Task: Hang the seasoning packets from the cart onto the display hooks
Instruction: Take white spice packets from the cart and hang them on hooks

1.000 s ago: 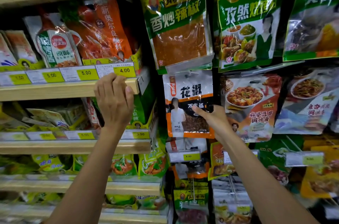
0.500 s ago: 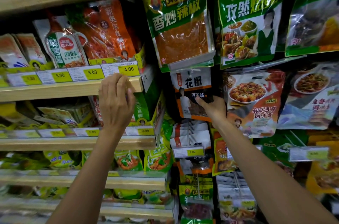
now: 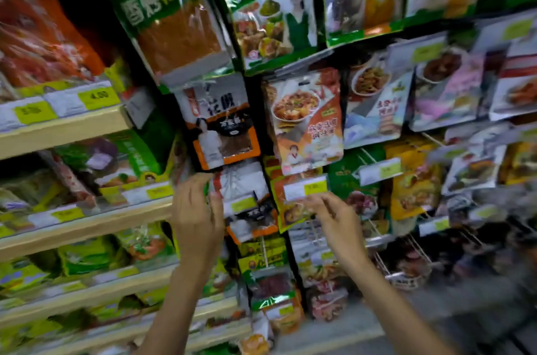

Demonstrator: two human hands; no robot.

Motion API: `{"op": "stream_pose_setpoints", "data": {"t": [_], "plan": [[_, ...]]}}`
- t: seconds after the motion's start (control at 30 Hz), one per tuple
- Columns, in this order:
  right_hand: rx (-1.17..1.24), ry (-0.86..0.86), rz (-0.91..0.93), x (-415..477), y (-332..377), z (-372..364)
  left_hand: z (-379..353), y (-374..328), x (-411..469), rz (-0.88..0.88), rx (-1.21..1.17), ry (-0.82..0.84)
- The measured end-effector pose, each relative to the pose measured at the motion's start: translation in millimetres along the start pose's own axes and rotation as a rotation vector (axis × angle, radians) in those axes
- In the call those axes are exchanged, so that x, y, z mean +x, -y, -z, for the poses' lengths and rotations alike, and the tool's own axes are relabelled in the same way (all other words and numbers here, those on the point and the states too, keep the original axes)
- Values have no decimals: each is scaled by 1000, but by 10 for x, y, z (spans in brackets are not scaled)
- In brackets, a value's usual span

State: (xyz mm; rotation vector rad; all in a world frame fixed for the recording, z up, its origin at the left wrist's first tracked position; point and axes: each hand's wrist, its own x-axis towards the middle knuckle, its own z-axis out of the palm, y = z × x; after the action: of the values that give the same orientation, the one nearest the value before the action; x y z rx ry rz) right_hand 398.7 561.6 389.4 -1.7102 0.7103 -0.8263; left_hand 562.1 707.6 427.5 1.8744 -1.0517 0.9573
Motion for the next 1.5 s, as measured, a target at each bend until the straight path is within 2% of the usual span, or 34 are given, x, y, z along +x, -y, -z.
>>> {"op": "stream_pose_setpoints", "data": {"t": [0.17,0.27,0.37,0.47,0.77,1.07,1.27,1.4,1.5], "plan": [[110,-179,-270,-607,-765,952,-622,-1009,-817,404,-435,375],[21,-297,-339,-962,-1142,1545,-1014,-1594,-1233,634,-586,633],[-42,-360,-430,-1235,-1428,2141,-1401,-2140,-1558,681,-660,863],[-94,-405,-506,-1422,-1763,2710,-1746,-2695,-1806,647,-705,1033],[-261,-559,-673,-1559,-2310,4239,-2768,-4204,-2248,485,-697,1342],[-93,-818,-864,-1355,-3016,5122,-3944,-5089,-2275,113,-645,1573],[-60,-939,-1016,-985,-3744,5601,-5065,-5622,-2187,-73,-581,1540],[-40,-931,-1085,-662,-4343,5846,-5772,-5917,-2197,-249,-536,1427],[18,-920,-1125,-402,-4831,5975,-6214,-6079,-2282,-291,-464,1413]]}}
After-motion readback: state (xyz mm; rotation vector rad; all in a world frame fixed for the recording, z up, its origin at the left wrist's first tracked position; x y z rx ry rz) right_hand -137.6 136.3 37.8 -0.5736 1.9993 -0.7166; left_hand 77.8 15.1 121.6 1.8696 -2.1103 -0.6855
